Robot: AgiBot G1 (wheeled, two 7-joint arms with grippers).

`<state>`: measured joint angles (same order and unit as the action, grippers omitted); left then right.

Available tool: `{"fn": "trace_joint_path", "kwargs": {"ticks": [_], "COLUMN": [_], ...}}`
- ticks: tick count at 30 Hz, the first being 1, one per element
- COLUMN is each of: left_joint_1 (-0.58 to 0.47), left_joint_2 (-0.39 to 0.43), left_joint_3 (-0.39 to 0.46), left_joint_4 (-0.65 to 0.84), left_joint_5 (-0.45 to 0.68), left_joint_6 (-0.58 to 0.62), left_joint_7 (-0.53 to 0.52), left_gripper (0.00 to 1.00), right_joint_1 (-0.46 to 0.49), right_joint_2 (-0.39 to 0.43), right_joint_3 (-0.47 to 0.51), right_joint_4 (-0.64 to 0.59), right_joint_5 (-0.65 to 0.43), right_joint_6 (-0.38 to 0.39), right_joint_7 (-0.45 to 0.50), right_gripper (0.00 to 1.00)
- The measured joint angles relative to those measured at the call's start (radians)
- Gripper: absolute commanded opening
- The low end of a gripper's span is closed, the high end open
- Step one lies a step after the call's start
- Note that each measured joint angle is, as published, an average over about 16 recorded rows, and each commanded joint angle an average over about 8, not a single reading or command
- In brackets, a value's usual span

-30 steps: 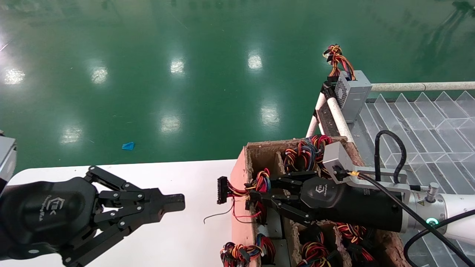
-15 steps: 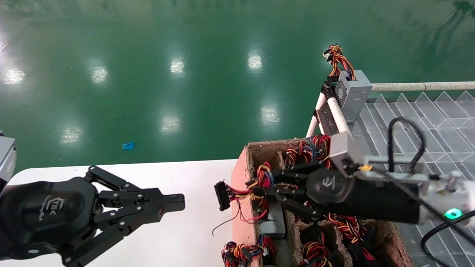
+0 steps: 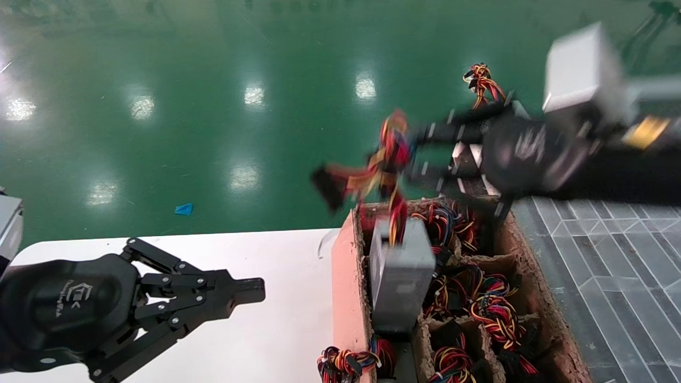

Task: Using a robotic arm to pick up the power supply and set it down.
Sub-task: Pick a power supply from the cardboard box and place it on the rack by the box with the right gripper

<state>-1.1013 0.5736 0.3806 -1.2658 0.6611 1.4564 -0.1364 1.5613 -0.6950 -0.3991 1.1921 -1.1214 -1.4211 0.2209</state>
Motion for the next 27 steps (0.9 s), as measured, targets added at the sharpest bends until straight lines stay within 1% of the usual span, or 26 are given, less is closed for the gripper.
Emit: {"fn": "trace_joint_path", "kwargs": {"ticks": [6,14,21,27], "left_joint_1": [0.000,0.000,0.000,0.000], "left_joint_2": [0.000,0.000,0.000,0.000], "left_joint_3": [0.000,0.000,0.000,0.000], "left_joint_4": [0.000,0.000,0.000,0.000], "left_joint_5": [0.000,0.000,0.000,0.000], "left_joint_6": [0.000,0.000,0.000,0.000], "left_joint_7": [0.000,0.000,0.000,0.000], "left_gripper": [0.00,0.00,0.00,0.00], "right_joint_1": [0.162,0.329,0.436,0.502], "right_joint_2": [0.002,0.007,0.009,0.018], "right_joint_3": [0.001,-0.006,-0.028,-0.055], "right_joint_4": [-0.023,-0.128,-0.270,-0.408], "right_joint_5": [-0.064,-0.146,-0.232,-0.311], "right_joint_6": [-0.029,-0.070,-0.088,-0.091], "right_joint_7": [-0.029,-0.099,-0.158,-0.208], "right_gripper": [0.00,0.00,0.00,0.00]}}
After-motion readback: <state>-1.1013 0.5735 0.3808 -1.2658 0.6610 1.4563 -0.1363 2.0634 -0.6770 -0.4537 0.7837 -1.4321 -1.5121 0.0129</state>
